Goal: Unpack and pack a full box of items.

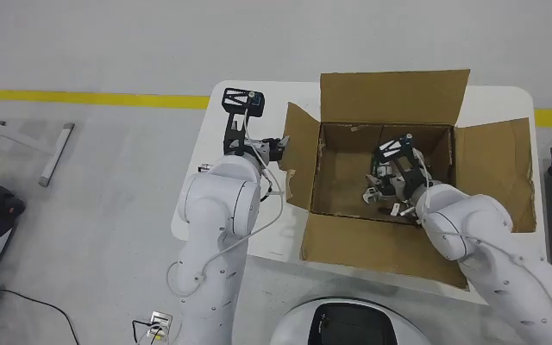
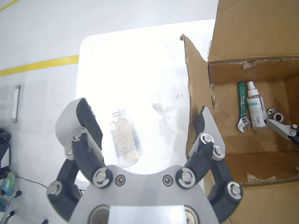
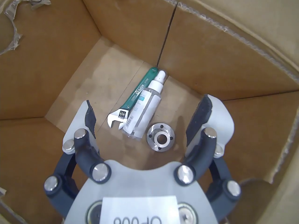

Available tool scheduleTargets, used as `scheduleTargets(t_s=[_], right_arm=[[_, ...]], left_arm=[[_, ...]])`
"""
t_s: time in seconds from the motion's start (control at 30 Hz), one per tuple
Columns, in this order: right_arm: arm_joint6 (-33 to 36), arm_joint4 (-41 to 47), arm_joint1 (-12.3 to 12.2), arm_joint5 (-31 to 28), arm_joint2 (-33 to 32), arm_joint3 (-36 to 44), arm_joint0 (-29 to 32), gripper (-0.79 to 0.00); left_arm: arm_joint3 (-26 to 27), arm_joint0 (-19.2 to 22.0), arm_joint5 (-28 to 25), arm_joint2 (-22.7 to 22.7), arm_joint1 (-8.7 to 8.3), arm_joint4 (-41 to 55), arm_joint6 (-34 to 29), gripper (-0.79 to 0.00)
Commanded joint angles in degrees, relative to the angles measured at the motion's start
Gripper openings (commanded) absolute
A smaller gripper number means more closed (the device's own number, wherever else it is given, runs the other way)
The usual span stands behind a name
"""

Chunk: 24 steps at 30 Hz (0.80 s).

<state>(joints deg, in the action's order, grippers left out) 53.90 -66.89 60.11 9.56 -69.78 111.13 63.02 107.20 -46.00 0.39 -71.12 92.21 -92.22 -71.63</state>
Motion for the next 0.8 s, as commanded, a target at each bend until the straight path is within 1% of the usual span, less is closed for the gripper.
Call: scheduleTargets(t_s=[0.0, 0.07, 0.13, 0.27, 0.47, 0.63, 0.77], right_arm=[[0.5, 2.3, 0.2, 0.2, -0.1, -1.4, -0.7, 0.0], [1.7, 3.7, 0.6, 0.8, 0.6, -2.9, -1.7, 0.0], [2.9, 2.7, 0.9, 2.1, 1.8, -4.4, -3.1, 0.0], [5.5, 3.5, 2.0, 6.4, 4.6, -7.6, -6.1, 0.0], [7.7, 2.7, 3.7, 10.5, 9.5, -13.7, -11.1, 0.0], [8.9, 3.2, 4.7, 13.5, 10.8, -16.4, -13.1, 0.0], [9.6, 2.8, 5.2, 14.2, 11.5, -18.5, -14.3, -0.034]], left_arm=[[0.0, 0.0, 0.0, 0.0, 0.0, 0.0, 0.0, 0.0], [0.0, 0.0, 0.0, 0.0, 0.0, 0.0, 0.0, 0.0], [0.0, 0.0, 0.0, 0.0, 0.0, 0.0, 0.0, 0.0], [0.0, 0.0, 0.0, 0.0, 0.0, 0.0, 0.0, 0.0], [0.0, 0.0, 0.0, 0.0, 0.0, 0.0, 0.0, 0.0], [0.0, 0.0, 0.0, 0.0, 0.0, 0.0, 0.0, 0.0], [0.0, 0.0, 0.0, 0.0, 0.0, 0.0, 0.0, 0.0]])
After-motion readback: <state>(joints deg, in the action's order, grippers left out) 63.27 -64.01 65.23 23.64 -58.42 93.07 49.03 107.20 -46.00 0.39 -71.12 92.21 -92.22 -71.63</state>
